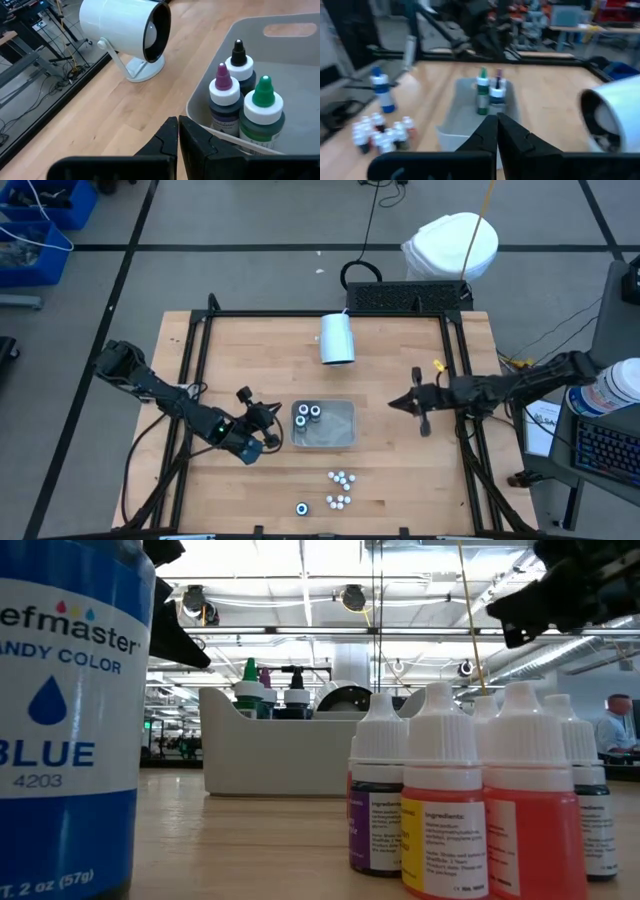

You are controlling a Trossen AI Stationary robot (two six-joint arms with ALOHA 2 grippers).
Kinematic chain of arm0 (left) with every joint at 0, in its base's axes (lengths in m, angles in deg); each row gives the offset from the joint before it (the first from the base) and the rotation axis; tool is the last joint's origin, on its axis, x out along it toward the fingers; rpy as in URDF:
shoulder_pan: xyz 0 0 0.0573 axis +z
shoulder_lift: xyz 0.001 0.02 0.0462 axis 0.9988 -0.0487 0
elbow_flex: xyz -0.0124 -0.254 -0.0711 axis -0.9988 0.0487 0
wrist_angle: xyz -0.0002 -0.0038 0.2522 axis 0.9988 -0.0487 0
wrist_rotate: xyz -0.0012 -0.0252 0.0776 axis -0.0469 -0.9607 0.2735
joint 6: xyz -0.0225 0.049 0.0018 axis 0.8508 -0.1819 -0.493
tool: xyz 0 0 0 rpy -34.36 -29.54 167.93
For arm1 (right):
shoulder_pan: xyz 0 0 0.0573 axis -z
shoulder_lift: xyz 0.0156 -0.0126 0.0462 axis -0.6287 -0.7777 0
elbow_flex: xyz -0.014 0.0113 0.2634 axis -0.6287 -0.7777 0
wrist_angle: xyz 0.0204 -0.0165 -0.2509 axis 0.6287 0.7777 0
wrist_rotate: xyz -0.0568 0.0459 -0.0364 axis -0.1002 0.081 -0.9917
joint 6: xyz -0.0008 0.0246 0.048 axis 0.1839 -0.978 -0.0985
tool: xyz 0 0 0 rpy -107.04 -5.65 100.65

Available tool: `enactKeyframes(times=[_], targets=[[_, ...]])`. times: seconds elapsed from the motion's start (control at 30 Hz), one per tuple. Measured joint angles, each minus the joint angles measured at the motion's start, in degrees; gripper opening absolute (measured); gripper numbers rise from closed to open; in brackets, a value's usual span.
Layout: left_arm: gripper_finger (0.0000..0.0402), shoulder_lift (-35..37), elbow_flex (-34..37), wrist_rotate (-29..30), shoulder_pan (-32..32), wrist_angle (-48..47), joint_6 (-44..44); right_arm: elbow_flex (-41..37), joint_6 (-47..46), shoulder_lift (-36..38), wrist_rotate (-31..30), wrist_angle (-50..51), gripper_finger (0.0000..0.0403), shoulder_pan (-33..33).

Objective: Pick & Place food coloring
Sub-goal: Put the large blue food coloring bottle into the gray bin

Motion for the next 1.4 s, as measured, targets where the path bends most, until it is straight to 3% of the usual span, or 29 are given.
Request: enactKeyframes(times=[0.17,0.63,0.83,0.93,1.13,1.4], targets=[[0.0024,0.0,0.0,-0.04,-0.9,0.09,0.12,-5.84,0.78,2.67,-0.4,-6.98,0.0,-0.61],[0.0024,0.0,0.0,-0.05,-2.97,1.42,-0.59,-7.49,2.34,8.4,0.72,-3.73,0.0,-0.11],[0.0024,0.0,0.0,-0.71,-4.53,9.23,-9.37,-10.72,2.35,9.24,1.33,-7.31,0.0,-0.58],[0.0024,0.0,-0.82,-5.74,-5.21,14.94,-16.37,-10.79,2.6,9.09,1.48,-6.6,0.0,-0.56],[0.0017,-1.19,-14.3,-21.34,-7.16,11.95,-21.72,-10.91,2.62,9.12,1.57,-5.36,0.0,-0.54],[0.0012,-16.29,-40.14,-23.57,-12.47,-8.97,-18.14,-10.99,2.34,9.12,1.61,-4.5,0.0,-0.56]])
